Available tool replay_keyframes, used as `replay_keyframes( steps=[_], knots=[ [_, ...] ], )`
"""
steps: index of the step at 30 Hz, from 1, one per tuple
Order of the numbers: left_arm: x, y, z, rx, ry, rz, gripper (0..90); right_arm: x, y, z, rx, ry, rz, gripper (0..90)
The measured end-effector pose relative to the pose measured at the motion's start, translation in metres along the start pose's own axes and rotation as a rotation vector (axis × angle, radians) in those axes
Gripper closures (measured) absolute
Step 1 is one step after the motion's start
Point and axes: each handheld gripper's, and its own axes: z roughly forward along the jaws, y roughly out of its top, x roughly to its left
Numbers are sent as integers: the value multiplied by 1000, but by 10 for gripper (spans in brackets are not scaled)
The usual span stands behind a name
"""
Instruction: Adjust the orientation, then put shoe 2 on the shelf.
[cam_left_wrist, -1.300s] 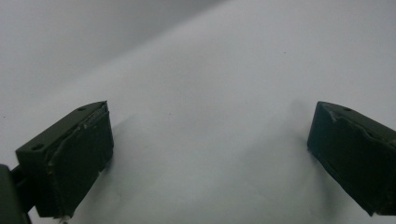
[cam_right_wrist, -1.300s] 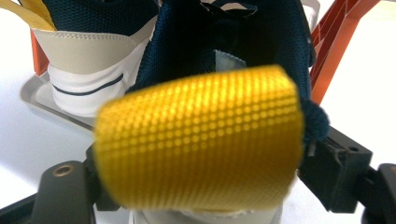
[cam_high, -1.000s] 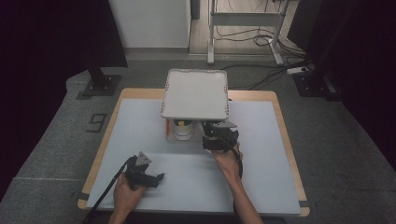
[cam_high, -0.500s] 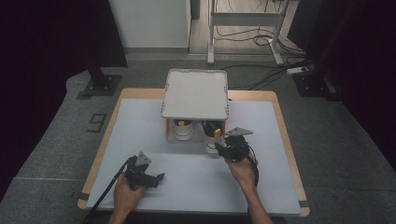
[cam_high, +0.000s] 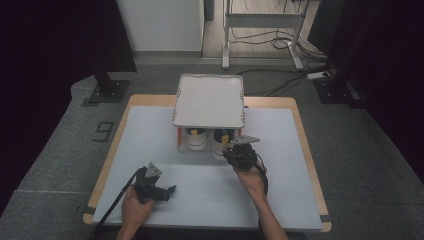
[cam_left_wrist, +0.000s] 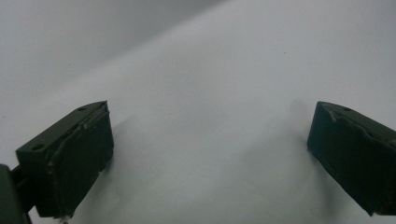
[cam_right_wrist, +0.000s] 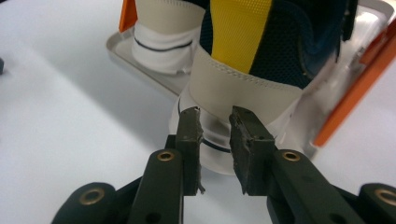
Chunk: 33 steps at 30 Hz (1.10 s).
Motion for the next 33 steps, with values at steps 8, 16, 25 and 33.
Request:
replay_keyframes(
  steps=[8,16,25,33],
  knots=[
    [0,0,0,0,0,1,4,0,7,16,-10,-41,9,747],
    [0,0,0,0,0,1,4,-6,9,26,-36,-87,48,751],
    [0,0,0,0,0,1,4,-9,9,32,-52,-111,55,720],
    [0,0,0,-1,0,2,5,-10,5,20,-47,-75,67,546]
  ],
)
